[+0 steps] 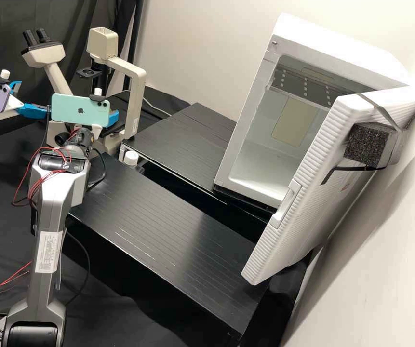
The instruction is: Take out the petri dish and place it under the microscope.
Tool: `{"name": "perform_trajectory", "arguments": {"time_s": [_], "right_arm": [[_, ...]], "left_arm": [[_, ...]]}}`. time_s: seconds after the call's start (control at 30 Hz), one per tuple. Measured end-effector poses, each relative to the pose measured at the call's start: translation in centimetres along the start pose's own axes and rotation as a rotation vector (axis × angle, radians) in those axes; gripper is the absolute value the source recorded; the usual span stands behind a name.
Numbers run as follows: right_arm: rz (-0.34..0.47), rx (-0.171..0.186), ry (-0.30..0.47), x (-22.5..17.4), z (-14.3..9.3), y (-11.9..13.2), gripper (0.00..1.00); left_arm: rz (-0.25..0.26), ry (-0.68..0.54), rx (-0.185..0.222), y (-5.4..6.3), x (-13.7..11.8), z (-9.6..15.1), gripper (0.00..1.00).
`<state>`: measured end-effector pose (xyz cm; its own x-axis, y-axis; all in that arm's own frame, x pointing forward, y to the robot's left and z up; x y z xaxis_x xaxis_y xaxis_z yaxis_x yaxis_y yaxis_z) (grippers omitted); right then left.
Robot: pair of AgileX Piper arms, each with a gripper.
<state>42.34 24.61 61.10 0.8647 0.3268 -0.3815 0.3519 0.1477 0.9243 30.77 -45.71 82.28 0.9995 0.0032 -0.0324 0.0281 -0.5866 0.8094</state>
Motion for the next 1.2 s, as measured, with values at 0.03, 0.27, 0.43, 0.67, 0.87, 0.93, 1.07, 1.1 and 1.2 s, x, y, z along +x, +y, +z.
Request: {"name": "perform_trajectory", "arguments": {"time_s": [0.03, 0.27, 0.43, 0.67, 0.87, 0.93, 1.07, 1.1, 1.2], "right_arm": [[0.004, 0.001, 0.001, 0.05, -0.07, 0.09, 0.00], [0.008, 0.001, -0.003, 0.30, 0.01, 0.04, 0.00], [0.011, -0.013, -0.024, 0.34, 0.25, 0.00, 1.00], [0.013, -0.037, -0.042, 0.42, 0.27, 0.18, 1.00], [0.015, -0.037, -0.041, 0.45, 0.22, 0.23, 1.00], [0.015, -0.029, -0.041, 0.45, 0.22, 0.23, 1.00], [0.006, -0.051, -0.028, 0.43, 0.14, 0.12, 1.00], [0.005, -0.056, -0.027, 0.36, 0.16, 0.09, 1.00], [0.004, -0.046, -0.033, -0.18, 0.62, -0.29, 1.00]], "left_arm": [[0.000, 0.000, 0.000, 0.00, 0.00, 0.00, 1.00], [0.000, 0.000, 0.000, 0.00, 0.00, 0.00, 1.00], [0.000, 0.000, 0.000, 0.00, 0.00, 0.00, 1.00], [0.000, 0.000, 0.000, 0.00, 0.00, 0.00, 1.00], [0.000, 0.000, 0.000, 0.00, 0.00, 0.00, 1.00], [0.000, 0.000, 0.000, 0.00, 0.00, 0.00, 1.00], [0.000, 0.000, 0.000, 0.00, 0.00, 0.00, 1.00], [0.000, 0.000, 0.000, 0.00, 0.00, 0.00, 1.00], [0.000, 0.000, 0.000, 0.00, 0.00, 0.00, 1.00]]}}
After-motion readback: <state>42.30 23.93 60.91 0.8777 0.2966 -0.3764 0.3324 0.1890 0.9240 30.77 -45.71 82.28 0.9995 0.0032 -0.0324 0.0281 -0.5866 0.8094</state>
